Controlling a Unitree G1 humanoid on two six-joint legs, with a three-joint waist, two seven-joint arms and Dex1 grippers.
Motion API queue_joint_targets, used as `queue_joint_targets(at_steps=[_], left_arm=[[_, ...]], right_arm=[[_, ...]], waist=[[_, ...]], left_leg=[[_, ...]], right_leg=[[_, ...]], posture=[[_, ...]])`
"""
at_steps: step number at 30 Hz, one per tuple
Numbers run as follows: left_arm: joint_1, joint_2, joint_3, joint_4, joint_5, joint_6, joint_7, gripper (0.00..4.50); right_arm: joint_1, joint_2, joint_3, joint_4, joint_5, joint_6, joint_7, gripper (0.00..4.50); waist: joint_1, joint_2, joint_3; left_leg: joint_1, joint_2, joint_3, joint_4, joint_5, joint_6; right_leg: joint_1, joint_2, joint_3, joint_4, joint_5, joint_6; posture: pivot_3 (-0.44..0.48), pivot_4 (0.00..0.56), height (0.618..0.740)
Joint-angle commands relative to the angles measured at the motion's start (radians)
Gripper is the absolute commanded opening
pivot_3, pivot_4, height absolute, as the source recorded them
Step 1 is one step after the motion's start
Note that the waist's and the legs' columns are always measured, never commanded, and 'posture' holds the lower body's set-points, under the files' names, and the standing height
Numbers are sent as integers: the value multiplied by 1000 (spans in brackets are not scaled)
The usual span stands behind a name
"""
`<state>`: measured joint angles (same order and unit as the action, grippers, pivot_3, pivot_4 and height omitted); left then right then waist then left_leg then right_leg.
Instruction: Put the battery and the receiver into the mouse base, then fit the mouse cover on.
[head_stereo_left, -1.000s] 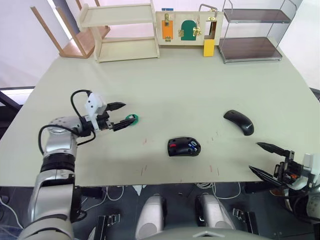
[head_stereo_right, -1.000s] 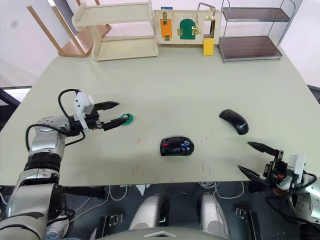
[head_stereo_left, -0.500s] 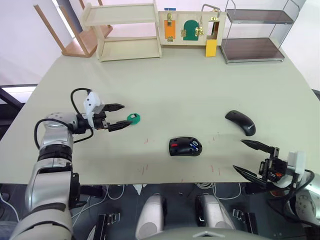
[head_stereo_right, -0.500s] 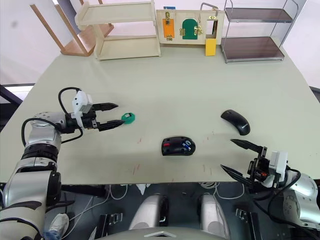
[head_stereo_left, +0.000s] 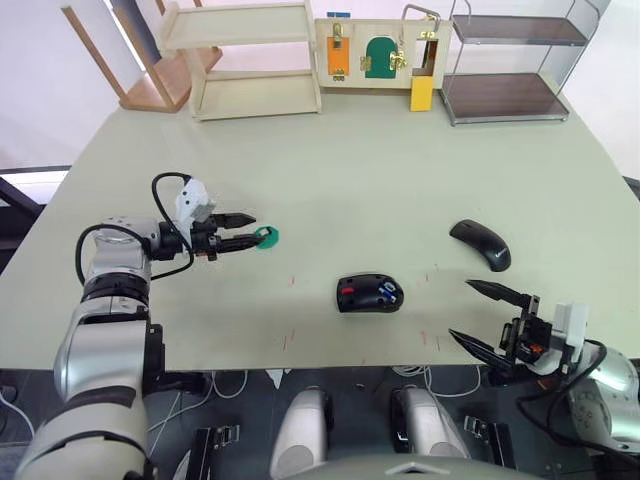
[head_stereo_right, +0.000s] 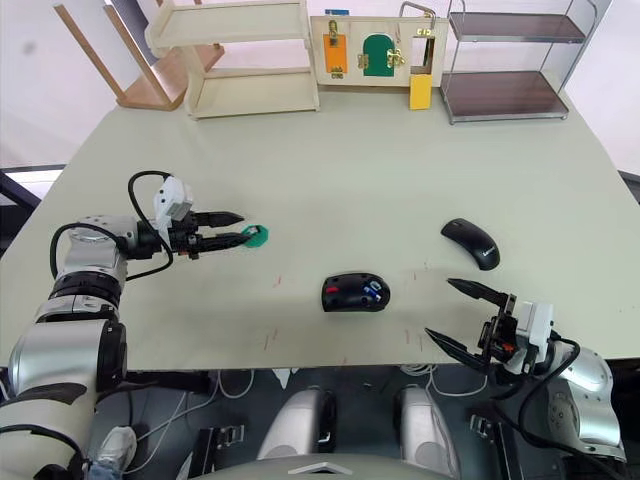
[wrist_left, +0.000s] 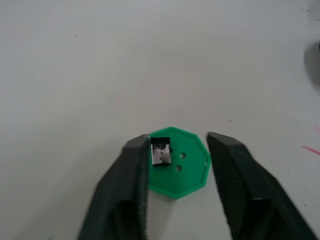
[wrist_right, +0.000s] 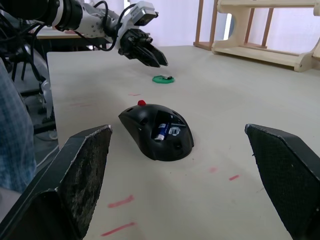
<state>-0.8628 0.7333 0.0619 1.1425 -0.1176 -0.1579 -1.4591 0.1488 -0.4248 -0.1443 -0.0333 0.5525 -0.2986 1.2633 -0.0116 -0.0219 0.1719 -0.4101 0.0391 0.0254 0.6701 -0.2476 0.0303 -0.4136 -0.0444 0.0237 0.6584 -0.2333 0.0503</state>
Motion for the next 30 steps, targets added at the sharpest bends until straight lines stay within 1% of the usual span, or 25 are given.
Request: queue_joint_targets(at_steps=[1,12,20,30], left_arm=[[-29,16,3,-19,4,13,-9,2035],[-27,15,1,-18,30,5,40,2035],[-16,7,-3,-26,44,-2,66,2035],[-9,2,-6,-22,56,-11,77,2035]], right_arm=[[-6,10,-1,-6,-5,-37,-12,4500],[-8,11,23,-8,-15,-54,-29,4500],[-35,18,37,34,-38,-83,-27,4500],[-49,10,36,50,-28,-90,-30,4500]], waist=[[0,0,0],[1,0,0],[1,0,0],[1,0,0]], left_leg=[[0,0,-1,0,0,0],[-2,0,-2,1,0,0],[-2,0,-3,1,0,0],[-2,0,-3,1,0,0]], right_leg=[[0,0,-1,0,0,0],[0,0,-2,0,0,0],[0,0,-2,0,0,0],[0,0,-2,1,0,0]], posture=[[0,150,740],[0,150,740],[0,150,740],[0,150,740]])
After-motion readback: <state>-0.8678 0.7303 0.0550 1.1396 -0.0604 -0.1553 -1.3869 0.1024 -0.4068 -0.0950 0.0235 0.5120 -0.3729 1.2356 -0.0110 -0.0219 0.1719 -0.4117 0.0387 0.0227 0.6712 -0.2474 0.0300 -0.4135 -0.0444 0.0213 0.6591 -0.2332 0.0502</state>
